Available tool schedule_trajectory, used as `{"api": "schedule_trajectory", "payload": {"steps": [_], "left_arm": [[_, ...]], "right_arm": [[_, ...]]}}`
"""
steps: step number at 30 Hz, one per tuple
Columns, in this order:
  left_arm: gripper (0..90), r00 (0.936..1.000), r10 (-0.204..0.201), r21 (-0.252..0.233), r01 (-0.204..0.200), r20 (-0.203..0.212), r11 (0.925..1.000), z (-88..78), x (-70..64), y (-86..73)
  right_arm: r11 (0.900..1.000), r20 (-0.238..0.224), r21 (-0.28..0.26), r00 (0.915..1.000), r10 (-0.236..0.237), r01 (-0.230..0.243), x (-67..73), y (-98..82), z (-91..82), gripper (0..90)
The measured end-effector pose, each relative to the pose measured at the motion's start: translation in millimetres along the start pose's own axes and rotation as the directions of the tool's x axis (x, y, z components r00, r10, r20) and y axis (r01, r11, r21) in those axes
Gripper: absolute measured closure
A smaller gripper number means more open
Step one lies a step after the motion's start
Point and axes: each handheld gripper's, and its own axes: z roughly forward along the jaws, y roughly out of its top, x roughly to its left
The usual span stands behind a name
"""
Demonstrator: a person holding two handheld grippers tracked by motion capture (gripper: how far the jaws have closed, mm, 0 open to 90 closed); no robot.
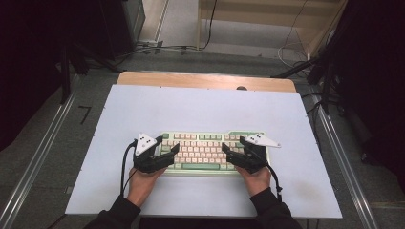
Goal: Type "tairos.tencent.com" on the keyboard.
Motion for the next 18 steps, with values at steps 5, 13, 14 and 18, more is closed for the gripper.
{"api": "schedule_trajectory", "payload": {"steps": [5, 13, 14, 18], "left_arm": [[28.8, 0.9996, -0.007, -0.007, 0.007, -0.028, 0.9999, 0.2, 2.3, -0.7], [28.8, 0.9984, -0.004, -0.021, 0.002, -0.057, 0.9998, 3.1, 3.9, 0.9], [28.9, 0.9985, -0.012, -0.021, 0.011, -0.053, 0.9997, 4.2, 4.1, 1.6], [28.7, 0.9983, -0.013, 0.007, 0.014, -0.057, 0.9999, 5.5, 4.8, 1.0]], "right_arm": [[0.999, -0.019, 0.034, 0.9998, -0.006, 0.006, -1.1, -1.5, 4.5, 24.5], [0.999, -0.059, 0.054, 0.9982, 0.009, -0.005, -4.4, 11.7, 8.6, 25.3], [0.999, -0.062, 0.051, 0.998, 0.01, -0.007, -5.2, 13.8, 8.5, 25.3], [0.998, -0.065, 0.059, 0.9978, -0.009, 0.012, -7.1, 14.4, 8.0, 25.4]]}}
